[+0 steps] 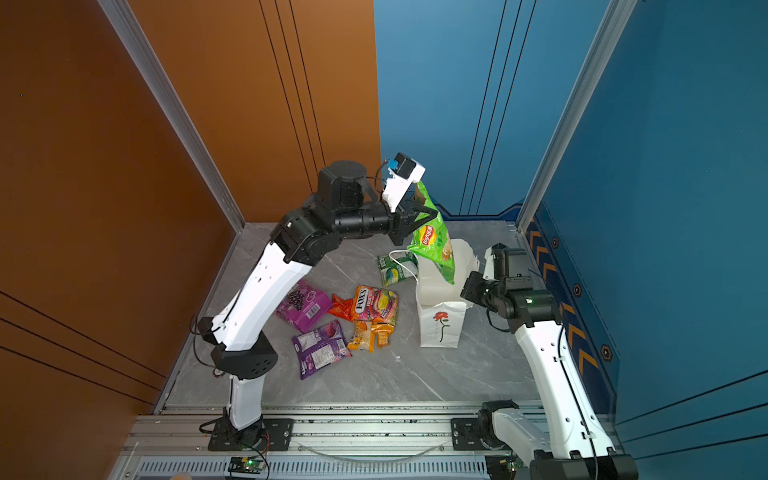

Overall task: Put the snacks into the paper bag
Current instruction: 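Lower the green Lay's bag into the paper bag held by the right gripper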

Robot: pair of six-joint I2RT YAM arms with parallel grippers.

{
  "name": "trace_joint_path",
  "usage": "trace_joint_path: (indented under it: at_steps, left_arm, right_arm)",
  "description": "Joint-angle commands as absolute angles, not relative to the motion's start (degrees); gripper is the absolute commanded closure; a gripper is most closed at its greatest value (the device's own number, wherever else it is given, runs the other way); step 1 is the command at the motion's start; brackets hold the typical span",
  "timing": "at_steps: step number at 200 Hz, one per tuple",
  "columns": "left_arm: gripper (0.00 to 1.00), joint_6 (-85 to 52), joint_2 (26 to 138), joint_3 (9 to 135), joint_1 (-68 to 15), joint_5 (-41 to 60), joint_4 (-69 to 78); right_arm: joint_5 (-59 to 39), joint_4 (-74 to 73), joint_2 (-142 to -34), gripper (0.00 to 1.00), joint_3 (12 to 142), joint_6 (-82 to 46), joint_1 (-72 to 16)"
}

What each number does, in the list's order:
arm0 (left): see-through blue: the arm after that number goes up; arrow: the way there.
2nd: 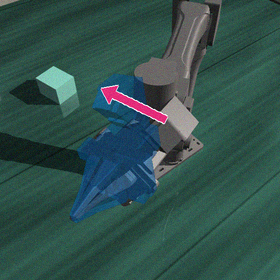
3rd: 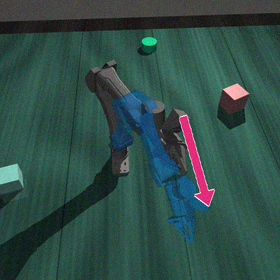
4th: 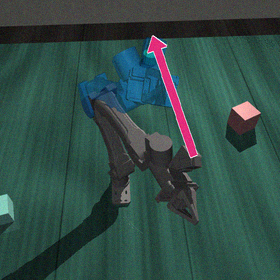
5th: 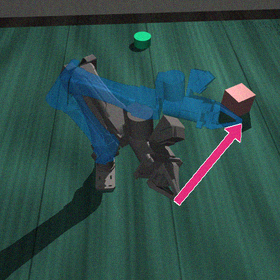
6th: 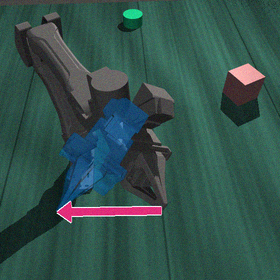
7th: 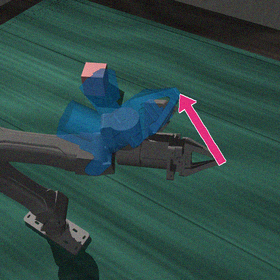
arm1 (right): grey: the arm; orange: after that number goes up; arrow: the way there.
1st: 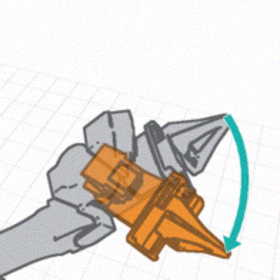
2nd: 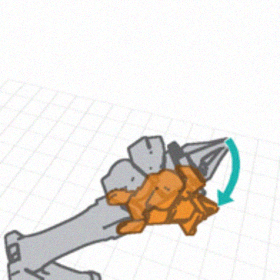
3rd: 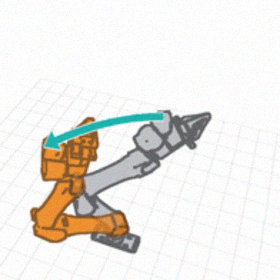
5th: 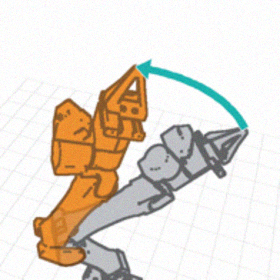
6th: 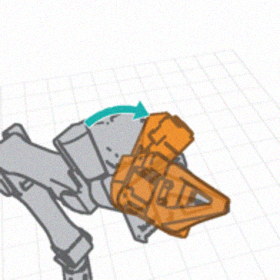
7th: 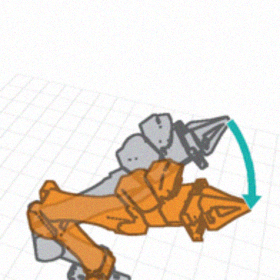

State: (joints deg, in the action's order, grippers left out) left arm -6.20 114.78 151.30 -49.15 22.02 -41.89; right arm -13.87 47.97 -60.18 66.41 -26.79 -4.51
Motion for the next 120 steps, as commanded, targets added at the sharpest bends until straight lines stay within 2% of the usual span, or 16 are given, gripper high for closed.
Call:
trace_joint_path:
  at_steps: [1, 59, 120]
  left_arm:
    - [1.0, -3.44, 114.86, 153.79, -49.23, 26.97, -40.18]
    - [1.0, -3.33, 113.78, 148.47, -48.71, 31.92, -40.55]
    - [1.0, -2.71, 114.8, 148.29, -47.44, 34.1, -43.62]
  right_arm:
    - [-14.98, 48.62, -60.12, 0.93, 67.31, -25.8, -4.81]
    - [-14.42, 48.58, -60.29, 0.93, 67.41, -25.71, -4.74]
    - [-14.59, 48.51, -60.29, 0.93, 67.71, -25.84, -4.75]
